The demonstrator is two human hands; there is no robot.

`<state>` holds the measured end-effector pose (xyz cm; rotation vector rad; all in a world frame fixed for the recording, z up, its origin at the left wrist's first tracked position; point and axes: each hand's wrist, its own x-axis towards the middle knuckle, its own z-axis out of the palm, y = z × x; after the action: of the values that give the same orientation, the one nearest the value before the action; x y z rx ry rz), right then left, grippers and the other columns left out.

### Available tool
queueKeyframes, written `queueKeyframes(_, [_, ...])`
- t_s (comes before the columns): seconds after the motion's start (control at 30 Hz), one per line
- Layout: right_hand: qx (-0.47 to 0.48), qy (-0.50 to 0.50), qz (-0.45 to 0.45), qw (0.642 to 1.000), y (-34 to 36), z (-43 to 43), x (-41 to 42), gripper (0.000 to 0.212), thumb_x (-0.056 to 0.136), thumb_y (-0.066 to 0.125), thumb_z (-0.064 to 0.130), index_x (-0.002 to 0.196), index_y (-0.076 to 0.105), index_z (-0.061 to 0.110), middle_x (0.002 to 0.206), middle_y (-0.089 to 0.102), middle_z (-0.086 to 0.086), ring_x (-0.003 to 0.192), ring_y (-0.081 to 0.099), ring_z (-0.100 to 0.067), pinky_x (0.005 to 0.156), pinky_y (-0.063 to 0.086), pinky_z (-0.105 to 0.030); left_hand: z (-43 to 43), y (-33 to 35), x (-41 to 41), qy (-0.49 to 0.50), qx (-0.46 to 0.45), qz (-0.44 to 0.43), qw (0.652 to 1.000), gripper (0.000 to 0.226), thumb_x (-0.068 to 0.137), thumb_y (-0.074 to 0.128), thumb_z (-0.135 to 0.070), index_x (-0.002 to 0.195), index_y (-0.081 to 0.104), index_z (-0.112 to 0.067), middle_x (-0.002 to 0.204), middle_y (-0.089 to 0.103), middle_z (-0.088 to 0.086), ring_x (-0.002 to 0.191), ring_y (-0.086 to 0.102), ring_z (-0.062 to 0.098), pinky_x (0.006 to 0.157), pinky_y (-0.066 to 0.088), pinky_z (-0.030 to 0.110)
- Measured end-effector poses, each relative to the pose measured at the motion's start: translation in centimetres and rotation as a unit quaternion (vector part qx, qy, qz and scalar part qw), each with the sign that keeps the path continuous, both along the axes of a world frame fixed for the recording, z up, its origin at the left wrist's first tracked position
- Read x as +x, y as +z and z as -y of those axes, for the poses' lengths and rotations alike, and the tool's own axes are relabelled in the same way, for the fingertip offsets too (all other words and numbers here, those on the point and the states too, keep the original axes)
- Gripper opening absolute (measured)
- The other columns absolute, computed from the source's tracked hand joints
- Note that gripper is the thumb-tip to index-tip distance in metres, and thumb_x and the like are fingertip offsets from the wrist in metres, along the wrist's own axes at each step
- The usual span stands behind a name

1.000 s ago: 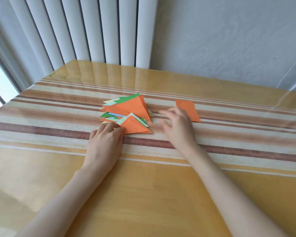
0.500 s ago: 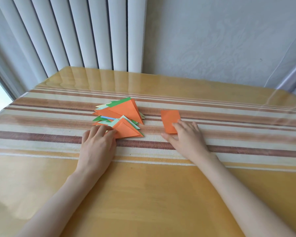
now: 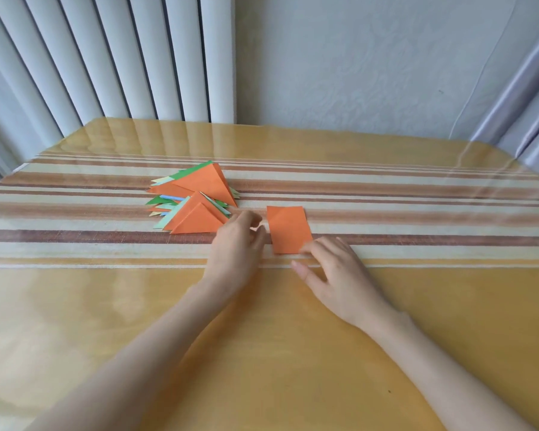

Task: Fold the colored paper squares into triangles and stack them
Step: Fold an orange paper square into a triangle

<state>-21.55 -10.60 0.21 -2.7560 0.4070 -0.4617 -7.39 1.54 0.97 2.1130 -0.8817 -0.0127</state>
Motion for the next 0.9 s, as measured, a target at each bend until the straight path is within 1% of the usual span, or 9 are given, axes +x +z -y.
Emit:
queueKeyframes(0.1, [0.031, -0.005, 0.032, 0.999, -0.3, 0.2, 0.3, 0.050, 0.092, 0.035, 0.051, 0.101, 0.064, 0.012, 0.099, 0.061, 0.002, 0.098, 0.052, -0.018, 0.090, 0.040, -0.032, 3.7, -0.3, 0.9, 0.058, 0.081, -0.017, 0.995, 0.036, 0.095, 0.052, -0.031, 0.123, 0.051, -0.008, 0.122, 0.057, 0.010, 0.115, 0.047, 0.031, 0.092, 0.039, 0.039])
queueKeyframes(0.3, [0.088, -0.008, 0.067, 0.994, -0.4, 0.6, 0.3, 0.034, 0.092, 0.046, 0.034, 0.109, 0.062, 0.009, 0.106, 0.064, 0.000, 0.104, 0.053, -0.015, 0.089, 0.035, -0.018, 5.9, -0.7, 1.4, 0.077, -0.003, -0.065, 0.995, 0.032, 0.088, 0.062, -0.018, 0.119, 0.055, -0.012, 0.116, 0.062, 0.003, 0.113, 0.052, 0.027, 0.096, 0.040, 0.040])
queueKeyframes(0.4, [0.111, 0.000, 0.078, 0.991, -0.2, 0.5, 0.2, 0.027, 0.094, 0.050, 0.029, 0.109, 0.063, 0.009, 0.105, 0.063, 0.002, 0.102, 0.053, -0.012, 0.086, 0.033, -0.009, 6.0, -0.6, 0.8, 0.025, -0.080, -0.063, 0.994, 0.034, 0.084, 0.057, 0.003, 0.117, 0.056, -0.008, 0.103, 0.061, 0.001, 0.101, 0.059, 0.023, 0.090, 0.045, 0.035])
queueKeyframes(0.5, [0.139, -0.017, 0.142, 0.980, 0.8, 0.7, -0.2, 0.020, 0.094, 0.053, 0.022, 0.105, 0.065, 0.010, 0.098, 0.062, 0.008, 0.097, 0.056, -0.011, 0.084, 0.040, -0.011, 5.9, 0.0, 0.7, 0.012, -0.109, -0.069, 0.992, 0.034, 0.085, 0.050, 0.008, 0.113, 0.056, -0.011, 0.087, 0.060, -0.006, 0.087, 0.059, 0.019, 0.072, 0.043, 0.017])
queueKeyframes(0.57, [0.140, -0.050, 0.222, 0.964, 1.6, 1.4, -0.6, 0.019, 0.092, 0.051, 0.019, 0.100, 0.065, 0.011, 0.097, 0.063, 0.007, 0.097, 0.056, -0.008, 0.082, 0.038, -0.007, 5.5, 0.8, 1.3, -0.030, -0.108, -0.087, 0.990, 0.035, 0.085, 0.048, 0.009, 0.110, 0.054, -0.015, 0.083, 0.060, -0.009, 0.082, 0.059, 0.016, 0.066, 0.043, 0.015])
queueKeyframes(0.63, [0.161, -0.081, 0.258, 0.949, 2.2, 2.0, -0.9, 0.017, 0.091, 0.051, 0.024, 0.097, 0.064, 0.015, 0.097, 0.063, 0.008, 0.098, 0.055, -0.006, 0.079, 0.037, -0.005, 4.6, 1.8, 2.1, -0.141, -0.066, -0.092, 0.984, 0.038, 0.085, 0.049, 0.012, 0.108, 0.048, -0.018, 0.083, 0.061, -0.010, 0.082, 0.061, 0.016, 0.071, 0.047, 0.021])
queueKeyframes(0.7, [0.232, -0.090, 0.213, 0.945, 2.5, 2.1, -1.0, 0.020, 0.090, 0.052, 0.038, 0.096, 0.063, 0.022, 0.096, 0.065, 0.008, 0.095, 0.058, -0.004, 0.076, 0.039, -0.007, 3.7, 3.0, 2.7, -0.258, 0.022, -0.058, 0.964, 0.042, 0.085, 0.053, 0.014, 0.112, 0.044, -0.017, 0.085, 0.062, -0.009, 0.082, 0.062, 0.016, 0.081, 0.048, 0.025])
queueKeyframes(0.77, [0.302, -0.078, 0.134, 0.941, 2.4, 1.6, -0.9, 0.024, 0.089, 0.059, 0.045, 0.103, 0.061, 0.025, 0.091, 0.067, 0.005, 0.089, 0.060, -0.004, 0.073, 0.041, -0.010, 3.2, 3.7, 2.6, -0.313, 0.087, -0.026, 0.945, 0.042, 0.086, 0.057, 0.011, 0.117, 0.043, -0.014, 0.086, 0.063, -0.010, 0.084, 0.063, 0.010, 0.085, 0.049, 0.024])
queueKeyframes(0.9, [0.311, -0.044, 0.106, 0.943, 2.6, 0.4, -0.7, 0.033, 0.088, 0.068, 0.017, 0.116, 0.053, 0.025, 0.077, 0.063, 0.007, 0.060, 0.052, 0.000, 0.061, 0.038, -0.009, 3.1, 4.4, 1.1, -0.344, 0.085, -0.018, 0.935, 0.039, 0.087, 0.061, 0.006, 0.119, 0.045, -0.010, 0.088, 0.064, -0.008, 0.082, 0.062, 0.004, 0.084, 0.049, 0.019])
